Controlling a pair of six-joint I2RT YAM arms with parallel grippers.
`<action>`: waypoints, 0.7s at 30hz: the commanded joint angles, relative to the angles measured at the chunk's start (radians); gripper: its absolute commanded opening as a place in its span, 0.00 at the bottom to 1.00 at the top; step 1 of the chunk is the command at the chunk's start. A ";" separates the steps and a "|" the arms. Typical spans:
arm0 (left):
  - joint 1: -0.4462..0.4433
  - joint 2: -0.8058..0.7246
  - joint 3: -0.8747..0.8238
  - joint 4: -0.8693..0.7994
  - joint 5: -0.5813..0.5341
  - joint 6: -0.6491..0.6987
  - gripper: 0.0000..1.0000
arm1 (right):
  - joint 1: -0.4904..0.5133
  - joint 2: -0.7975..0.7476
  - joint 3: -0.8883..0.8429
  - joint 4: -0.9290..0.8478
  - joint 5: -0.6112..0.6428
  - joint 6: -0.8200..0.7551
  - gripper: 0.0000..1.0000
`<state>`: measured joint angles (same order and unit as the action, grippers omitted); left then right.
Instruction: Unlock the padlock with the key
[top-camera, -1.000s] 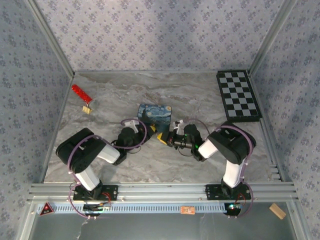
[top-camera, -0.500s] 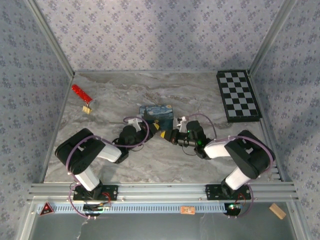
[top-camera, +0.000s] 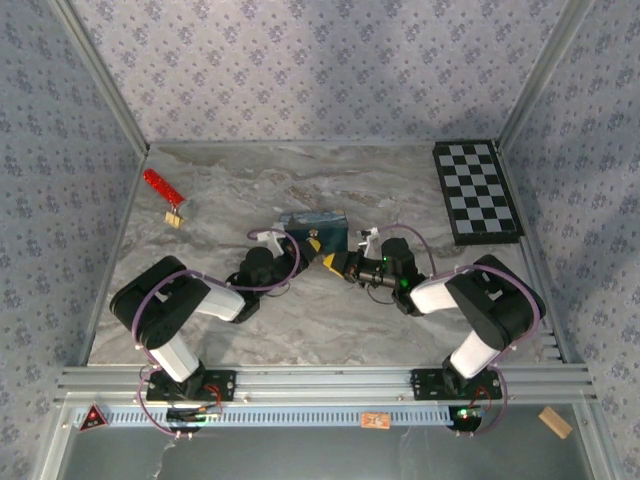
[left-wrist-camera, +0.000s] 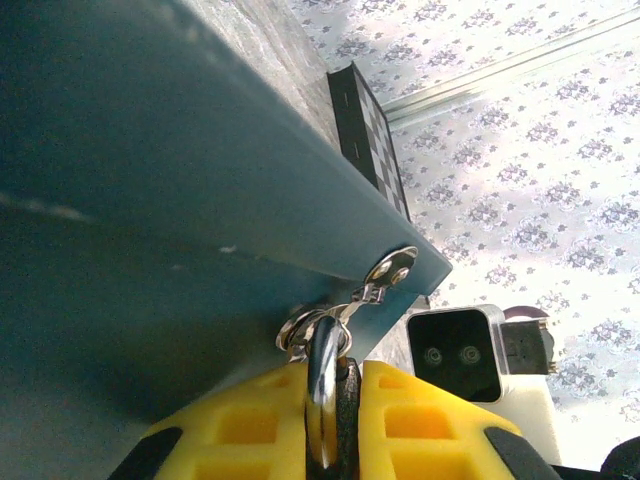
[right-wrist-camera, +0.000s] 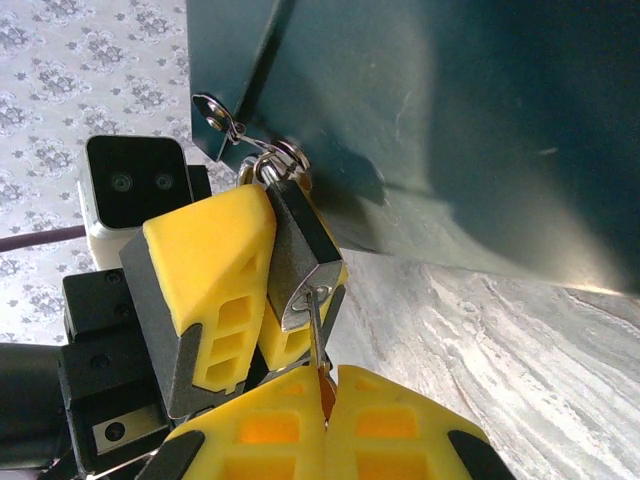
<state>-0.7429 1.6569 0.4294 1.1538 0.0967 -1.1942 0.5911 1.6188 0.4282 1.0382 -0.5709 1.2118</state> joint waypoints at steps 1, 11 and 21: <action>-0.085 -0.032 0.022 0.087 0.264 0.019 0.00 | -0.014 -0.022 0.031 0.170 0.033 0.042 0.00; -0.090 -0.073 0.045 0.052 0.314 -0.002 0.00 | -0.068 0.057 0.050 0.195 -0.048 -0.031 0.00; -0.091 -0.139 0.047 -0.063 0.330 0.000 0.00 | -0.080 -0.017 0.054 0.066 0.000 -0.152 0.00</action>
<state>-0.7429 1.5715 0.4473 1.0317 0.1387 -1.1950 0.5278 1.6405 0.4194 1.1038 -0.7120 1.1355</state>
